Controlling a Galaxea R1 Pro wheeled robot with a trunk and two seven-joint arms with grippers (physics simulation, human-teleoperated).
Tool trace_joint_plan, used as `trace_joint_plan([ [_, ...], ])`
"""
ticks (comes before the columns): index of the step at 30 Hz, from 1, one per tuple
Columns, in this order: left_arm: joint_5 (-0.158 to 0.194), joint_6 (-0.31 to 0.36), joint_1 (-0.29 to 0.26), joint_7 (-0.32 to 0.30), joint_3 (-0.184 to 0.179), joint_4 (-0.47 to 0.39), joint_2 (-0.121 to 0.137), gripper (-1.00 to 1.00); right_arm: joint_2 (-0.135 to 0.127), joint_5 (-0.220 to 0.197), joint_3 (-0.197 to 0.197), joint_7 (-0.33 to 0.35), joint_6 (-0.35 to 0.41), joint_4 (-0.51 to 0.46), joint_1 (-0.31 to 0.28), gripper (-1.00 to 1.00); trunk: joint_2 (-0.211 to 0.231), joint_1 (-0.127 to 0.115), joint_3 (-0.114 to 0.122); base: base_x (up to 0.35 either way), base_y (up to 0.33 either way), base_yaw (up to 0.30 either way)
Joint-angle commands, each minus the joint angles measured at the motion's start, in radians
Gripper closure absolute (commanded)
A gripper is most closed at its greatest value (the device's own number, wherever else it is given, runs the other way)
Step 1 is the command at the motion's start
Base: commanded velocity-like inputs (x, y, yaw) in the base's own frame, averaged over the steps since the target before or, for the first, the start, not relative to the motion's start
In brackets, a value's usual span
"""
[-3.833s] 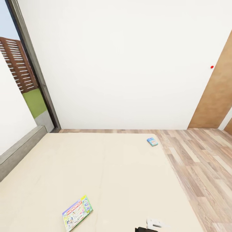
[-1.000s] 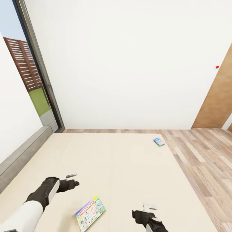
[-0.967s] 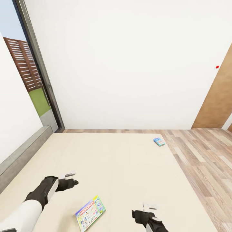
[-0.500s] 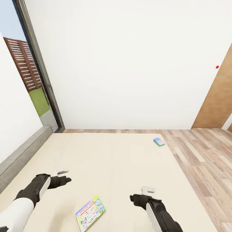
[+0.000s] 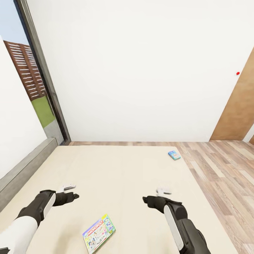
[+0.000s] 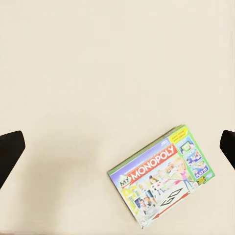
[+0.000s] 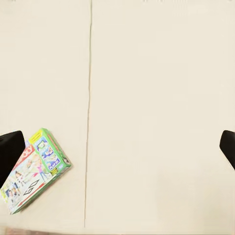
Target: Put all the toys in the child's room - the three board games (two on the bed and one on the table), the two jigsaw puzzles on the table, and the tennis ball on the table - inside the toy box on the table in the child's room.
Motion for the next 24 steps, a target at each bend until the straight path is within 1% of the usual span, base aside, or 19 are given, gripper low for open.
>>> trace_joint_plan([
  [1, 0.004, 0.007, -0.001, -0.002, 0.004, -0.001, -0.001, -1.00, 0.000, -0.014, -0.002, -0.007, 0.013, -0.012, -0.001, -1.00, -0.002, 0.001, -0.002, 0.000, 0.000, 0.000],
  [2, 0.004, 0.007, -0.001, -0.002, 0.003, -0.001, -0.001, -1.00, -0.001, -0.018, -0.004, -0.006, 0.022, -0.024, -0.001, -1.00, -0.002, 0.001, -0.002, 0.000, 0.000, 0.000],
  [4, 0.004, 0.007, -0.001, -0.003, 0.003, -0.001, -0.002, -1.00, -0.001, -0.044, -0.010, -0.005, 0.068, -0.073, 0.001, -1.00, -0.002, 0.001, -0.004, 0.000, 0.000, 0.000],
  [7, 0.003, 0.007, -0.001, -0.003, 0.002, -0.001, -0.003, -1.00, -0.002, -0.068, -0.014, -0.005, 0.118, -0.119, 0.012, -1.00, -0.002, 0.001, -0.008, 0.000, 0.000, 0.000],
  [12, 0.002, 0.007, -0.001, -0.005, -0.001, 0.000, -0.005, -1.00, -0.002, -0.079, -0.016, -0.005, 0.141, -0.140, 0.018, -1.00, -0.002, 0.001, -0.015, 0.000, 0.000, 0.000],
  [14, 0.002, 0.006, -0.001, -0.005, -0.001, 0.002, -0.011, -1.00, -0.002, -0.080, -0.016, -0.006, 0.144, -0.142, 0.018, -1.00, -0.002, 0.001, -0.019, 0.000, 0.000, 0.000],
  [17, -0.001, -0.001, -0.001, -0.003, -0.002, 0.006, -0.032, -1.00, -0.002, -0.081, -0.016, -0.006, 0.146, -0.144, 0.019, -1.00, -0.002, 0.001, -0.024, 0.000, 0.000, 0.000],
  [18, -0.001, -0.003, -0.001, -0.003, -0.002, 0.007, -0.044, -1.00, -0.002, -0.081, -0.016, -0.006, 0.146, -0.144, 0.019, -1.00, -0.002, 0.001, -0.025, 0.000, 0.000, 0.000],
  [20, 0.000, -0.004, -0.001, -0.003, -0.002, 0.008, -0.056, -1.00, -0.002, -0.081, -0.016, -0.006, 0.147, -0.145, 0.019, -1.00, -0.002, 0.001, -0.028, 0.000, 0.000, 0.000],
  [24, 0.005, 0.003, -0.001, 0.001, 0.001, 0.009, -0.068, -1.00, -0.002, -0.082, -0.016, -0.005, 0.148, -0.145, 0.019, -1.00, -0.002, 0.001, -0.035, 0.000, 0.000, 0.000],
])
